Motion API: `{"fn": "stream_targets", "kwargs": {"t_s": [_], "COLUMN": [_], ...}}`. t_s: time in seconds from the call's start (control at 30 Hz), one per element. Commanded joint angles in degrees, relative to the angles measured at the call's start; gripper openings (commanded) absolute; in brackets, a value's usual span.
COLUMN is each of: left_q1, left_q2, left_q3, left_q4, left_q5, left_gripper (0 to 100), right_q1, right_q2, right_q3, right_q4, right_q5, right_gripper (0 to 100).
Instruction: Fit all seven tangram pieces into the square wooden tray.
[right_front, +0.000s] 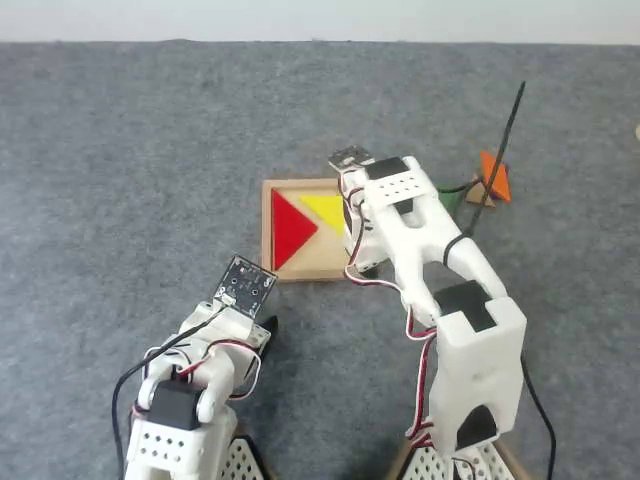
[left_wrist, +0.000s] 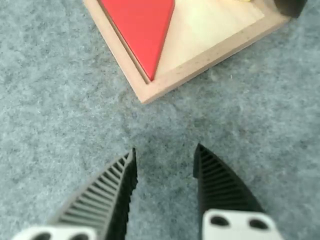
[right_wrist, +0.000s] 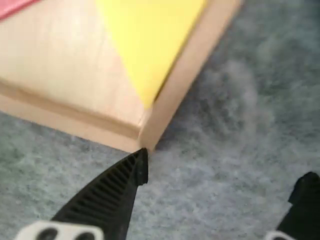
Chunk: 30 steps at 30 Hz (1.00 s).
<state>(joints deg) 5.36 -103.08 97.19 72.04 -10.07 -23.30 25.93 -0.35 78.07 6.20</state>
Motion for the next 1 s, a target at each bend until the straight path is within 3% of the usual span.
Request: {"fn": "stream_targets", "kwargs": {"t_s": [0.0,0.2,0.37,0.73,0.97], "left_q1": [0.35,0.35,0.35,0.35,0.35], "left_q2": [-1.14,-1.14,-1.14,-1.14,-1.14], "left_q3": [-0.75,-0.75,-0.75,-0.75,-0.75], "left_q4": [0.35,0.35,0.35,0.35,0.35], "left_q5": [0.44,0.44,0.44,0.44,0.44], "left_gripper": [18,18,18,18,18], "right_q1": [-0.57,-6.11,-6.20,6.73,10.33], "right_q2": [-2.77,-1.36,4.70,3.74,-1.89], "right_q3": [-1.85,-4.13,-4.40,-3.87,1.49], "right_q4": [-3.38,-9.80,-10.86,2.86,6.55], "right_q5": [-0.70,-3.43,-3.43,-0.62,1.23], "right_gripper": [44.2,44.2,44.2,44.2,44.2]}}
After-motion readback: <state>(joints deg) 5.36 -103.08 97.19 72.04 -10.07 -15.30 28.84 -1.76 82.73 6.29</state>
